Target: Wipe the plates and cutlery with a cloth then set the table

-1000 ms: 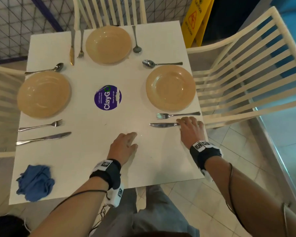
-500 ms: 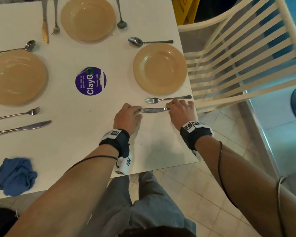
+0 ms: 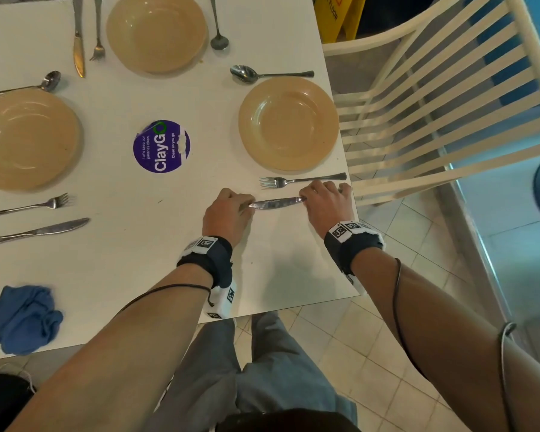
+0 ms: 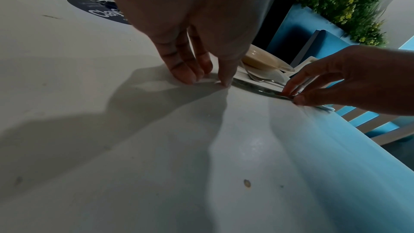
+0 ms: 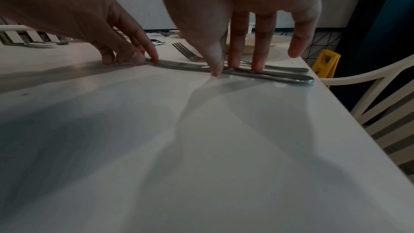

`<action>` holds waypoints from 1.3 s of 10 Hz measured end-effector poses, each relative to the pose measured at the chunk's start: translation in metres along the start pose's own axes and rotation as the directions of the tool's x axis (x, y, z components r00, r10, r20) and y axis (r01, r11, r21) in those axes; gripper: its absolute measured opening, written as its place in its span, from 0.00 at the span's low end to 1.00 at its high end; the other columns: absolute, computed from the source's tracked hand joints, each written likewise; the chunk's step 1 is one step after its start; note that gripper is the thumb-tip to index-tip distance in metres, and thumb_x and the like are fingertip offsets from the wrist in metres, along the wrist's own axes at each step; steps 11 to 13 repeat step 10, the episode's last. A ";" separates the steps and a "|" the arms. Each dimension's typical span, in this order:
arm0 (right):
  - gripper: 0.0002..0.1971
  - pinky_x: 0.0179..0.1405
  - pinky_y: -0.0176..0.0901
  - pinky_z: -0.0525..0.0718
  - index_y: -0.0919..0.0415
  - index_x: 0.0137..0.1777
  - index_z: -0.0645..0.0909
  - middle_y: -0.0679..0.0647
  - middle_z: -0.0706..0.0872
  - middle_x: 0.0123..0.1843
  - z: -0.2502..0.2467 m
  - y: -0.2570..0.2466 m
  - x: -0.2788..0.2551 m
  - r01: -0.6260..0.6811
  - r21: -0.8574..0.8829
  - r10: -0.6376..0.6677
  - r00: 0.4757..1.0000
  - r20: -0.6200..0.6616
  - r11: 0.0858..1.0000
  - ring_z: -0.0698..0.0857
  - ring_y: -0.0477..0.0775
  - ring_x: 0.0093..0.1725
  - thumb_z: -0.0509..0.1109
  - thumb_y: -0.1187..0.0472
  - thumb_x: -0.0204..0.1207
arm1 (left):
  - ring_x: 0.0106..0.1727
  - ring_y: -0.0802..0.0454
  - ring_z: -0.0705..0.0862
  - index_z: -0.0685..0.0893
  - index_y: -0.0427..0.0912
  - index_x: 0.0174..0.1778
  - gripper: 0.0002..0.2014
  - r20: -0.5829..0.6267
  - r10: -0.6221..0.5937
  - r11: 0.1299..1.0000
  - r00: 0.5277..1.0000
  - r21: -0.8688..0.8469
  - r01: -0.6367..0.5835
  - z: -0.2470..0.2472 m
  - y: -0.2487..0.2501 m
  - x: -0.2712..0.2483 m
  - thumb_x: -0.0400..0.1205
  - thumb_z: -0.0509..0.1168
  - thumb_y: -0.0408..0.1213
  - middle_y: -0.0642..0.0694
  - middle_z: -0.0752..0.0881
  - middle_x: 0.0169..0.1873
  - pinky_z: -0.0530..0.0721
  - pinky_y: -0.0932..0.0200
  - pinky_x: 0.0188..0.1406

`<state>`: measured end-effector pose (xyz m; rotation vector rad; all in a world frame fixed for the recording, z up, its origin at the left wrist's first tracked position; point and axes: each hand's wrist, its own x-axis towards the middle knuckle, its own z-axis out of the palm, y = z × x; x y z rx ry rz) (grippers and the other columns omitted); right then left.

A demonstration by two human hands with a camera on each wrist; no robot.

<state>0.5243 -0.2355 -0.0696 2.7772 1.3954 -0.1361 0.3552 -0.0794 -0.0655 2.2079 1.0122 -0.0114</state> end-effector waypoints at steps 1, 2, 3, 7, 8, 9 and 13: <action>0.12 0.61 0.65 0.79 0.50 0.49 0.88 0.49 0.88 0.50 0.000 0.000 0.001 0.001 -0.009 -0.001 1.000 0.004 1.000 0.87 0.59 0.49 0.78 0.66 0.69 | 0.49 0.45 0.86 0.89 0.53 0.61 0.12 -0.002 -0.007 1.000 1.000 -0.016 0.007 0.000 0.001 0.000 0.82 0.69 0.45 0.50 0.81 0.51 0.86 0.48 0.52; 0.11 0.62 0.65 0.79 0.50 0.49 0.88 0.48 0.88 0.50 0.001 0.000 0.002 -0.003 -0.013 0.003 1.000 0.009 1.000 0.87 0.59 0.49 0.78 0.65 0.70 | 0.49 0.45 0.87 0.89 0.53 0.62 0.12 0.001 -0.002 1.000 1.000 -0.017 0.002 0.000 0.001 0.000 0.82 0.69 0.44 0.49 0.81 0.52 0.86 0.47 0.53; 0.11 0.61 0.66 0.79 0.50 0.49 0.88 0.48 0.88 0.51 0.000 -0.001 0.002 -0.004 -0.015 0.005 1.000 0.017 1.000 0.87 0.59 0.49 0.78 0.65 0.70 | 0.49 0.45 0.86 0.88 0.52 0.62 0.13 0.004 -0.001 1.000 1.000 -0.007 0.001 -0.001 0.001 0.001 0.82 0.70 0.44 0.49 0.81 0.52 0.85 0.47 0.53; 0.11 0.63 0.67 0.77 0.51 0.53 0.87 0.50 0.87 0.55 -0.008 -0.004 0.002 0.003 -0.030 -0.001 0.997 0.074 1.000 0.87 0.60 0.53 0.76 0.64 0.72 | 0.50 0.44 0.85 0.87 0.52 0.65 0.15 0.019 -0.007 1.000 1.000 0.010 0.006 -0.004 0.001 0.001 0.82 0.70 0.44 0.49 0.81 0.52 0.85 0.48 0.55; 0.12 0.63 0.66 0.77 0.51 0.54 0.87 0.50 0.87 0.55 -0.007 -0.003 0.001 0.003 -0.014 -0.002 0.997 0.080 1.000 0.86 0.60 0.53 0.76 0.64 0.73 | 0.51 0.45 0.86 0.87 0.53 0.65 0.16 0.028 -0.008 1.000 1.000 0.006 0.007 -0.006 -0.002 -0.003 0.81 0.71 0.43 0.48 0.81 0.54 0.84 0.48 0.56; 0.13 0.64 0.64 0.76 0.50 0.59 0.85 0.50 0.86 0.58 -0.014 -0.005 0.001 0.020 0.005 -0.021 0.995 0.102 1.000 0.85 0.60 0.56 0.72 0.61 0.76 | 0.53 0.47 0.87 0.86 0.54 0.66 0.17 0.039 -0.049 0.998 0.998 -0.043 0.050 -0.016 -0.005 -0.010 0.81 0.71 0.44 0.50 0.82 0.56 0.84 0.50 0.59; 0.15 0.65 0.62 0.74 0.49 0.64 0.82 0.50 0.84 0.62 -0.015 0.001 -0.003 0.018 0.043 -0.022 0.995 0.099 0.999 0.83 0.59 0.61 0.69 0.59 0.79 | 0.52 0.49 0.86 0.85 0.56 0.68 0.18 0.022 -0.107 0.991 0.994 -0.084 0.109 -0.026 -0.015 -0.029 0.81 0.71 0.47 0.51 0.82 0.57 0.83 0.51 0.61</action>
